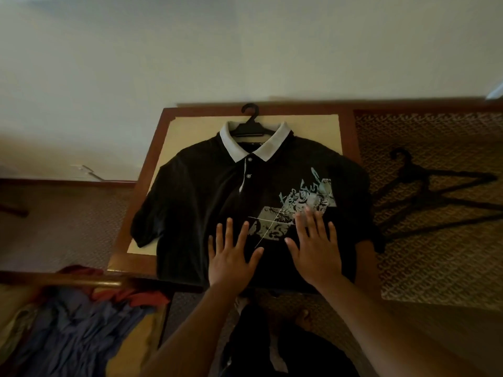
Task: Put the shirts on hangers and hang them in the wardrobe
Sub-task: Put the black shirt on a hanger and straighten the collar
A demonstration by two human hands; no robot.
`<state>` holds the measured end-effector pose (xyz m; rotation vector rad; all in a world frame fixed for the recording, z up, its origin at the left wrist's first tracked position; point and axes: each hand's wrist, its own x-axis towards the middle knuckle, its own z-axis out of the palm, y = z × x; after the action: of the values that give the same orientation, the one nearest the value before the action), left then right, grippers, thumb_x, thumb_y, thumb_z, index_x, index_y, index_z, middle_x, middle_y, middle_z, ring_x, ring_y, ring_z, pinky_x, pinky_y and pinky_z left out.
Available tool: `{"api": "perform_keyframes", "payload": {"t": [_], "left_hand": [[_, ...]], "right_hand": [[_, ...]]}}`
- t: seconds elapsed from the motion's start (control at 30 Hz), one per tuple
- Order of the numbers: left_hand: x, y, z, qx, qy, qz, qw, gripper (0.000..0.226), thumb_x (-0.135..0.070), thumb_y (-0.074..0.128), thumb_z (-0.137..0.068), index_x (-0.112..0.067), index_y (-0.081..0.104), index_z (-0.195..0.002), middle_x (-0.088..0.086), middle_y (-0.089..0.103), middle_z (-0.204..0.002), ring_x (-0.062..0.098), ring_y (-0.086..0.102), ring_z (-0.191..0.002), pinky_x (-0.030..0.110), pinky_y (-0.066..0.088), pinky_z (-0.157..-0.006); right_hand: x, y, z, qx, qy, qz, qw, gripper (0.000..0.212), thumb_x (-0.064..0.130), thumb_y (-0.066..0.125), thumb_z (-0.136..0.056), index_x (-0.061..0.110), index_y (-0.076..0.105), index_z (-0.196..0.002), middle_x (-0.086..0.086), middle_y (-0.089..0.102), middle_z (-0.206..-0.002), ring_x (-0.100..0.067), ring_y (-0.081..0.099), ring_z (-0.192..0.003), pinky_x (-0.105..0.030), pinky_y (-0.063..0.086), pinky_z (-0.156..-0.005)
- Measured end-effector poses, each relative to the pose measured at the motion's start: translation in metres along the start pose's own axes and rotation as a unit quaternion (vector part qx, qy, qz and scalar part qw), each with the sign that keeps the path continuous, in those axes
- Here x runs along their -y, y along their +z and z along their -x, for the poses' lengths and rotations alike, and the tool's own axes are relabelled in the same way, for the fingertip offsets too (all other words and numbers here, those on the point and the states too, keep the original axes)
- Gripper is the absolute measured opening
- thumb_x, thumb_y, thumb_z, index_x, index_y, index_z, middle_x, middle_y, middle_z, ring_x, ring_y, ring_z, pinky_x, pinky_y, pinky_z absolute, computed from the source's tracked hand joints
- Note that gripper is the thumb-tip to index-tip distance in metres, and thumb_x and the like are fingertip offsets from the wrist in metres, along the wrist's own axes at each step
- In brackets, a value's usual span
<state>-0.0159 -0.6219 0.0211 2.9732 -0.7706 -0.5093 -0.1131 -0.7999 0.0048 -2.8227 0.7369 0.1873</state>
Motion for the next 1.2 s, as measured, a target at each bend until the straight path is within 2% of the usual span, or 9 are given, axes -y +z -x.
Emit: {"api": "perform_keyframes", "payload": {"t": [0.13,0.2,0.3,0.37,0.5,0.57,0.8,1.03,1.2], "left_hand": [[0.021,-0.008,0.003,0.0,0.059,0.036,0.998,0.068,-0.068,0.013,-0.09,-0.04,-0.001,-0.15,-0.01,-0.021,-0.153,0.014,-0.023,-0.143,0.041,-0.006,-0.12],[0.025,-0.015,0.006,-0.054,0.069,0.098,0.991,0.064,-0.062,0.013,-0.094,-0.035,0.014,-0.151,-0.011,-0.006,-0.156,0.009,-0.016,-0.144,0.035,-0.006,-0.12],[0.039,-0.019,0.009,-0.15,-0.051,0.165,0.973,0.059,-0.052,0.015,-0.098,-0.027,0.025,-0.15,-0.006,0.012,-0.159,0.009,-0.006,-0.146,0.032,-0.008,-0.117],[0.054,-0.014,0.01,-0.11,-0.115,0.164,0.974,0.055,-0.047,0.017,-0.101,-0.026,0.016,-0.152,-0.004,0.006,-0.161,0.011,-0.009,-0.146,0.035,-0.011,-0.117],[0.08,-0.006,0.005,-0.04,-0.07,0.115,0.99,0.065,-0.06,0.0,-0.095,-0.03,-0.001,-0.152,-0.006,-0.008,-0.16,0.009,-0.017,-0.145,0.036,-0.013,-0.117],[0.101,-0.006,0.0,-0.041,-0.052,0.1,0.993,0.072,-0.063,-0.01,-0.087,-0.031,-0.003,-0.152,-0.008,-0.01,-0.16,0.009,-0.016,-0.145,0.036,-0.012,-0.117],[0.188,-0.016,-0.016,-0.031,0.065,0.01,0.997,0.07,-0.062,-0.007,-0.087,-0.031,-0.008,-0.151,-0.008,-0.019,-0.154,0.01,-0.018,-0.142,0.037,-0.009,-0.116],[0.161,-0.015,-0.003,-0.038,0.124,0.026,0.991,0.066,-0.056,-0.006,-0.091,-0.027,-0.012,-0.149,-0.004,-0.022,-0.152,0.016,-0.024,-0.141,0.039,-0.016,-0.114],[0.176,-0.011,-0.013,-0.03,0.116,0.0,0.993,0.067,-0.059,-0.013,-0.086,-0.028,-0.018,-0.145,-0.003,-0.021,-0.154,0.016,-0.025,-0.14,0.039,-0.015,-0.113]], "right_hand": [[-0.009,-0.007,-0.001,-0.002,-0.002,0.005,1.0,0.071,0.057,0.001,-0.096,0.018,0.021,-0.152,-0.009,0.014,-0.16,-0.029,0.011,-0.148,-0.053,0.016,-0.116],[0.003,-0.01,0.0,0.002,0.018,-0.01,1.0,0.071,0.056,0.004,-0.095,0.017,0.026,-0.151,-0.011,0.017,-0.159,-0.031,0.011,-0.147,-0.056,0.015,-0.115],[0.04,-0.01,0.0,-0.007,0.01,-0.04,0.999,0.072,0.056,0.011,-0.095,0.013,0.026,-0.15,-0.014,0.017,-0.159,-0.033,0.011,-0.147,-0.056,0.011,-0.114],[0.075,-0.005,-0.003,-0.006,-0.004,-0.059,0.998,0.071,0.056,0.018,-0.095,0.011,0.029,-0.149,-0.015,0.022,-0.157,-0.033,0.017,-0.146,-0.055,0.014,-0.113],[0.119,0.01,-0.006,0.016,-0.006,-0.037,0.999,0.071,0.056,0.022,-0.095,0.009,0.036,-0.146,-0.016,0.029,-0.154,-0.033,0.025,-0.144,-0.058,0.026,-0.111],[0.113,0.015,-0.005,0.019,-0.009,-0.001,1.0,0.072,0.058,0.019,-0.095,0.011,0.031,-0.148,-0.014,0.025,-0.156,-0.031,0.021,-0.145,-0.055,0.023,-0.113],[0.11,0.015,-0.007,0.015,-0.021,0.065,0.998,0.08,0.066,-0.006,-0.09,0.02,0.008,-0.154,-0.004,-0.001,-0.161,-0.02,-0.008,-0.147,-0.048,0.005,-0.119],[0.171,0.01,-0.008,-0.023,0.044,0.007,0.999,0.081,0.067,0.006,-0.089,0.019,0.016,-0.153,-0.009,0.007,-0.161,-0.026,-0.001,-0.149,-0.051,-0.001,-0.116],[0.191,0.026,-0.008,0.004,0.054,0.037,0.998,0.082,0.068,-0.004,-0.088,0.022,0.007,-0.154,-0.008,0.004,-0.162,-0.026,0.001,-0.149,-0.051,0.003,-0.118]]}}
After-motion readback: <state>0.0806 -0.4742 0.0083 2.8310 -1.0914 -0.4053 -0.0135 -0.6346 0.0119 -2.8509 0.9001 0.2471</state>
